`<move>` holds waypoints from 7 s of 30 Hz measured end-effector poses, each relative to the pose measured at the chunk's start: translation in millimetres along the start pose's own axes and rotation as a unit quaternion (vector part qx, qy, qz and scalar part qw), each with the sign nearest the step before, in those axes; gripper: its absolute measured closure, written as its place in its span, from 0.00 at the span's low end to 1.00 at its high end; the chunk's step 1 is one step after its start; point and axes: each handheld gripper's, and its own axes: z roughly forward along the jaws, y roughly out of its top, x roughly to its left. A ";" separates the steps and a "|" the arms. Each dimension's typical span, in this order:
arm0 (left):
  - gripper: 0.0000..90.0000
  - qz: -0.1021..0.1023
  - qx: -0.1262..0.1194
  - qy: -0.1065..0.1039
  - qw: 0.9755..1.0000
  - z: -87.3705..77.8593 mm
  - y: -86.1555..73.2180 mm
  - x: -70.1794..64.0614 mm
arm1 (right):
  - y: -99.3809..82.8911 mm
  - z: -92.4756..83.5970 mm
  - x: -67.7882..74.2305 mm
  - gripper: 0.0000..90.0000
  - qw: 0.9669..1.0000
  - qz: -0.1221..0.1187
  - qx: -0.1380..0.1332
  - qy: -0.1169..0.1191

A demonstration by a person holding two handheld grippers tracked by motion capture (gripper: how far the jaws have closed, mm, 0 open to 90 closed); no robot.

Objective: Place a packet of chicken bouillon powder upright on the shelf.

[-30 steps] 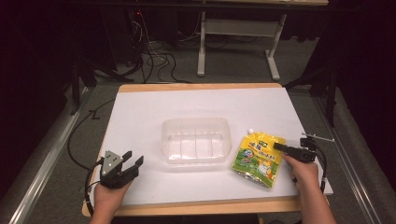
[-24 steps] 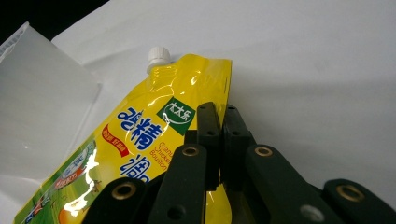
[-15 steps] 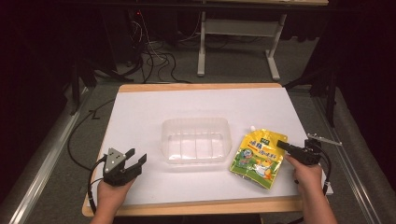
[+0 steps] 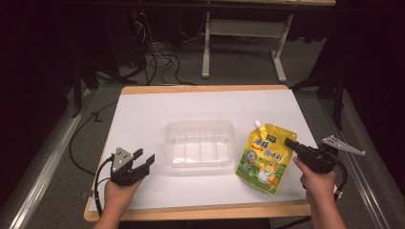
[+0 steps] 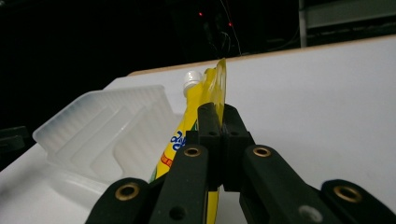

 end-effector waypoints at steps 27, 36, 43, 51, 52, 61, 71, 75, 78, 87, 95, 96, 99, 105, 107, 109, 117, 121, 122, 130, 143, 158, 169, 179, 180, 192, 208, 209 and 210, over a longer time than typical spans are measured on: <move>0.66 -0.024 0.005 0.023 0.999 -9.9 -3.7 7.8 | 22.3 -17.3 -0.9 1.00 0.983 -0.105 -0.106 -0.112; 0.72 -0.051 0.013 0.022 0.998 13.9 5.4 6.0 | 4.0 -33.9 10.7 0.98 0.982 -0.117 -0.088 -0.117; 0.74 -0.035 0.014 0.026 0.999 24.2 10.9 2.0 | -4.6 -38.9 12.4 0.93 0.983 -0.114 -0.071 -0.121; 1.00 -0.012 0.010 0.043 0.999 44.1 17.2 -4.6 | -14.2 -24.6 6.7 0.70 0.988 -0.090 -0.029 -0.119; 1.00 -0.010 0.016 0.052 0.998 54.6 19.0 -5.6 | -15.5 -22.4 5.8 0.70 0.988 -0.092 -0.023 -0.119; 1.00 -0.013 0.045 0.047 0.998 83.6 14.3 -19.5 | -17.5 -13.6 2.3 0.84 0.988 -0.081 -0.007 -0.132; 1.00 -0.008 0.051 0.031 0.998 97.6 20.3 -44.3 | -19.8 -10.9 -1.1 0.87 0.990 -0.077 -0.004 -0.120; 1.00 -0.004 0.051 0.019 0.999 107.5 25.8 -57.8 | -19.8 -10.9 -1.5 0.87 0.990 -0.076 -0.004 -0.118; 1.00 0.004 0.053 0.012 0.998 115.9 30.1 -70.7 | -19.7 -11.2 -2.9 0.88 0.991 -0.070 -0.005 -0.114; 0.97 0.006 0.048 0.004 0.999 127.5 38.2 -90.1 | -18.7 -11.2 -5.2 0.92 0.992 -0.063 -0.003 -0.108; 0.81 0.017 0.031 -0.004 0.999 72.8 33.6 -63.5 | -19.3 -10.5 -2.9 1.00 0.990 -0.064 -0.006 -0.125; 0.81 0.022 0.028 -0.007 0.999 63.8 31.2 -61.6 | -19.3 -10.5 -2.9 1.00 0.990 -0.064 -0.006 -0.125; 0.68 0.016 0.007 -0.023 1.000 41.3 21.4 -57.6 | -18.2 -10.7 -4.2 1.00 0.990 -0.055 -0.011 -0.129; 0.58 0.021 0.003 -0.043 0.999 38.0 10.9 -58.9 | -13.6 -13.4 -1.5 1.00 0.990 -0.047 -0.029 -0.131; 0.57 0.014 -0.001 -0.054 0.998 41.8 11.1 -62.4 | -11.4 -14.7 1.7 1.00 0.989 -0.051 -0.034 -0.134; 0.56 0.023 0.000 -0.059 0.998 42.7 11.4 -65.5 | -9.8 -16.5 3.7 1.00 0.989 -0.052 -0.039 -0.134; 0.53 0.033 -0.011 -0.073 0.997 43.0 12.8 -77.3 | -0.9 -27.3 10.5 1.00 0.987 -0.049 -0.063 -0.140; 0.53 0.036 -0.012 -0.079 0.996 44.8 12.7 -81.5 | 5.7 -32.4 13.9 1.00 0.986 -0.052 -0.077 -0.139; 0.53 0.036 -0.011 -0.080 0.996 45.2 12.7 -81.7 | 7.3 -33.5 15.0 1.00 0.986 -0.053 -0.080 -0.139; 0.53 0.036 -0.009 -0.086 0.996 50.4 12.9 -86.3 | 19.2 -38.1 22.7 1.00 0.985 -0.057 -0.098 -0.130; 0.53 0.043 -0.005 -0.088 0.995 54.9 12.5 -92.2 | 45.6 -36.1 52.4 1.00 0.986 -0.069 -0.126 -0.081; 0.53 0.045 -0.007 -0.089 0.995 54.9 12.3 -91.7 | 46.4 9.5 87.4 1.00 0.990 -0.084 -0.100 -0.048; 0.52 0.061 -0.002 -0.069 0.996 88.7 17.9 -105.7 | 38.5 50.2 102.3 1.00 0.991 -0.085 -0.082 -0.057; 0.69 0.061 0.004 -0.070 0.996 99.1 16.6 -102.6 | 31.5 70.4 106.2 1.00 0.992 -0.078 -0.072 -0.068; 0.72 0.063 0.006 -0.068 0.996 99.4 16.0 -104.3 | 29.6 74.4 106.6 1.00 0.992 -0.077 -0.071 -0.075; 0.72 0.070 0.011 -0.062 0.996 97.2 14.9 -107.1 | 24.4 88.9 108.0 1.00 0.991 -0.074 -0.066 -0.089; 0.72 0.076 0.011 -0.054 0.996 95.9 13.9 -110.2 | 20.5 94.5 109.5 1.00 0.991 -0.067 -0.062 -0.094; 0.72 0.076 0.011 -0.054 0.996 95.9 14.0 -110.2 | 20.2 95.1 109.7 1.00 0.991 -0.068 -0.062 -0.095; 0.72 0.076 0.011 -0.054 0.996 95.9 14.0 -110.3 | 19.8 95.4 109.8 1.00 0.991 -0.069 -0.061 -0.094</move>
